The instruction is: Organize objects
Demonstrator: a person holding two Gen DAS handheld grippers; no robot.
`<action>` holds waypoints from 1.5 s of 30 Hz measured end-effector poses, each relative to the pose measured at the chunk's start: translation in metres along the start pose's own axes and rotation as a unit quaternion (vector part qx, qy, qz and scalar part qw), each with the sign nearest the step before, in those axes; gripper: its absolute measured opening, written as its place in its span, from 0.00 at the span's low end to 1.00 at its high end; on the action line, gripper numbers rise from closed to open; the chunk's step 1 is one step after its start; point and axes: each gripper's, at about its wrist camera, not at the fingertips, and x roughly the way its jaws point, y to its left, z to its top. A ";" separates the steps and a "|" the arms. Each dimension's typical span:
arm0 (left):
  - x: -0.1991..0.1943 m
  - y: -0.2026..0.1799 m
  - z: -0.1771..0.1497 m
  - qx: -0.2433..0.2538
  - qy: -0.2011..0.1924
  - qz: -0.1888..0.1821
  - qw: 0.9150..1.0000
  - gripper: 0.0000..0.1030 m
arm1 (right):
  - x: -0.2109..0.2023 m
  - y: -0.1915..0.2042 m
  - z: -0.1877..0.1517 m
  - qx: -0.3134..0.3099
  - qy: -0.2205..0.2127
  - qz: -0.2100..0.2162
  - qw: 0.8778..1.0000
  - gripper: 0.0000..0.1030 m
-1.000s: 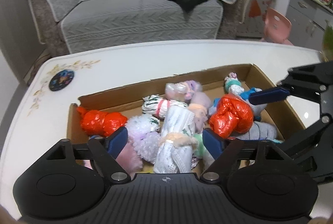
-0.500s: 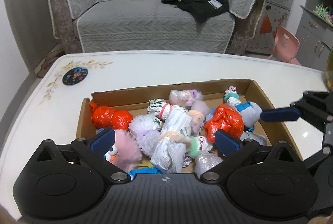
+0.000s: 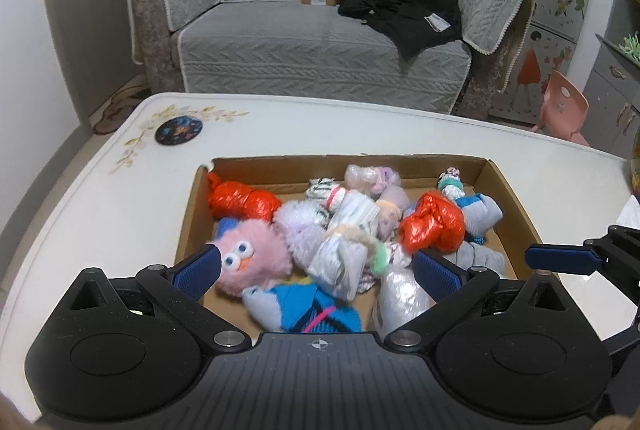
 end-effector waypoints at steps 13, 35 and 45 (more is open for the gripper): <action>-0.028 0.017 -0.035 -0.016 -0.001 0.018 1.000 1.00 | -0.012 0.013 -0.018 0.026 -0.008 0.008 1.000 0.85; -0.042 0.025 -0.046 -0.012 -0.011 0.027 1.000 1.00 | -0.017 0.029 -0.025 0.024 -0.011 0.016 1.000 0.87; -0.046 0.026 -0.048 -0.012 -0.010 0.031 0.999 1.00 | -0.016 0.031 -0.025 0.025 -0.012 0.018 0.999 0.87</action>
